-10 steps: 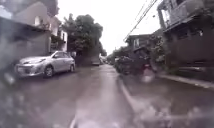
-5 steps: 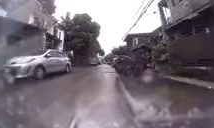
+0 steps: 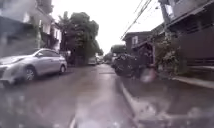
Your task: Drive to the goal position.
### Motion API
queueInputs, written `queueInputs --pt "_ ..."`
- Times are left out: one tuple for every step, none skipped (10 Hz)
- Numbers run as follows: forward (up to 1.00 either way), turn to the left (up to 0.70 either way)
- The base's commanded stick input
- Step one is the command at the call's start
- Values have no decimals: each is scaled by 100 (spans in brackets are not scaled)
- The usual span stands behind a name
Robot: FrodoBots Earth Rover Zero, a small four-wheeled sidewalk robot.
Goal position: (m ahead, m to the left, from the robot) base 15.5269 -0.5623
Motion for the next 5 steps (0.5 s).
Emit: queueInputs --pt "100 0" --pt "100 0" --pt "100 0" --pt "100 0" --pt "100 0"
